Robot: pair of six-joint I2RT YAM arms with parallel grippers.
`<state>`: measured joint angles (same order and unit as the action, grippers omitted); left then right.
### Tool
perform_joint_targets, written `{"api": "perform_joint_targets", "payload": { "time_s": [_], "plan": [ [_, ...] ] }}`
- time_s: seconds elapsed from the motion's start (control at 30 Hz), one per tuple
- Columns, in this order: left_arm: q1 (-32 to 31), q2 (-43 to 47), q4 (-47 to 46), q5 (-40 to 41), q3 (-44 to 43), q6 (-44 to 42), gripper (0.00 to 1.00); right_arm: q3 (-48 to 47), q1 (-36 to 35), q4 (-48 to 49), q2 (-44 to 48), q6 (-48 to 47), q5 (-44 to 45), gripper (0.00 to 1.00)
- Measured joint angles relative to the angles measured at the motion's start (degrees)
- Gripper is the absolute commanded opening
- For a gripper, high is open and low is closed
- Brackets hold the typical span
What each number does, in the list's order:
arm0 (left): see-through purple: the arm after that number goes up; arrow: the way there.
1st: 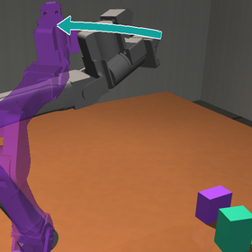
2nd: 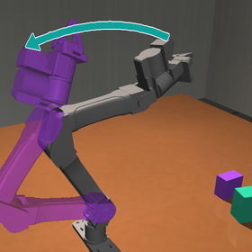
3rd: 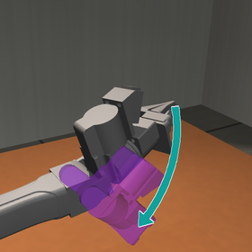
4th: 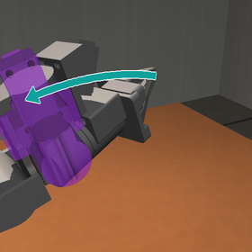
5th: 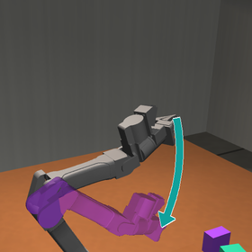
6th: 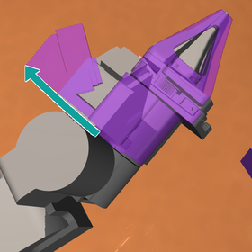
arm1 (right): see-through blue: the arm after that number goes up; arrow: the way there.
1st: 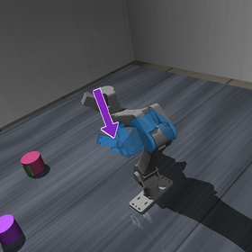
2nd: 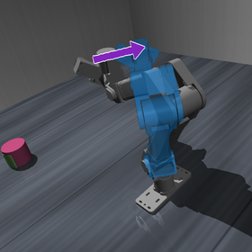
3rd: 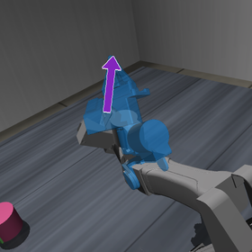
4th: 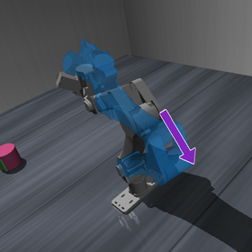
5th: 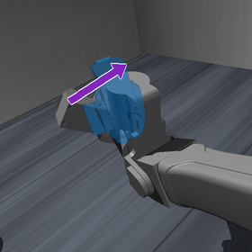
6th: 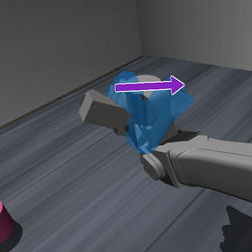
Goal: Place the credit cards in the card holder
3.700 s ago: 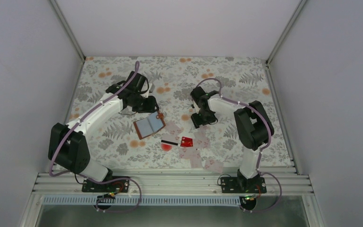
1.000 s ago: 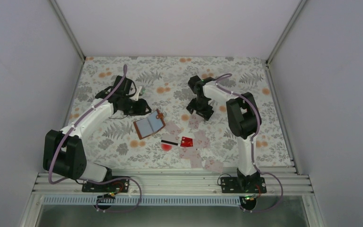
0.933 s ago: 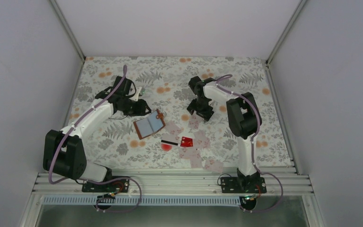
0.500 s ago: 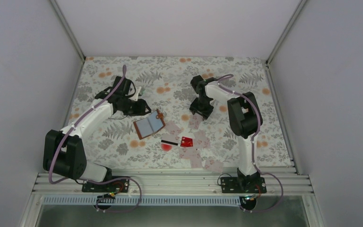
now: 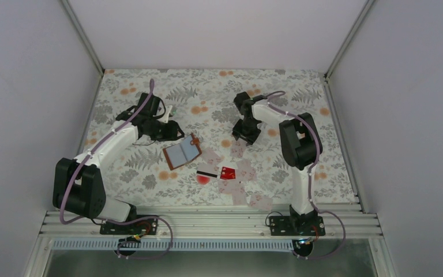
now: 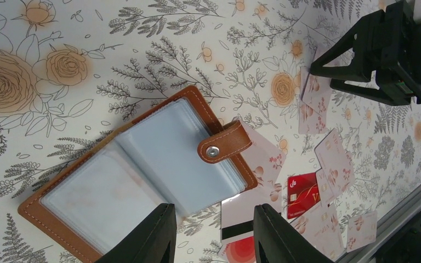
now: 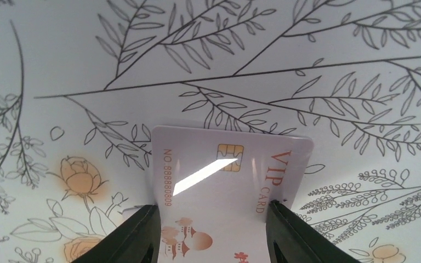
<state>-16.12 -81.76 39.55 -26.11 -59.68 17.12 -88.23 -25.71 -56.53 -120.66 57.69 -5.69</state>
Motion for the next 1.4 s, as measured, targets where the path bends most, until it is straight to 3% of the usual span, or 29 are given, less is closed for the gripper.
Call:
{"api": "perform_joint_targets", "payload": {
  "time_s": [0.5, 0.93, 1.4],
  "plan": [
    [0.00, -1.53, 0.04, -0.13, -0.85, 0.85, 0.37, 17.81, -0.09, 2.95, 12.17, -16.52, 4.17, 0.50],
    [0.00, -1.88, 1.40, 3.34, -3.98, 1.81, 0.37, 19.91, -0.09, 5.11, 22.34, -25.40, 3.32, 0.56],
    [1.38, 12.94, 8.66, 15.58, 1.81, 4.74, 0.44, 19.93, -0.09, 13.49, 33.00, -32.50, -3.19, 0.61]
  ]
}}
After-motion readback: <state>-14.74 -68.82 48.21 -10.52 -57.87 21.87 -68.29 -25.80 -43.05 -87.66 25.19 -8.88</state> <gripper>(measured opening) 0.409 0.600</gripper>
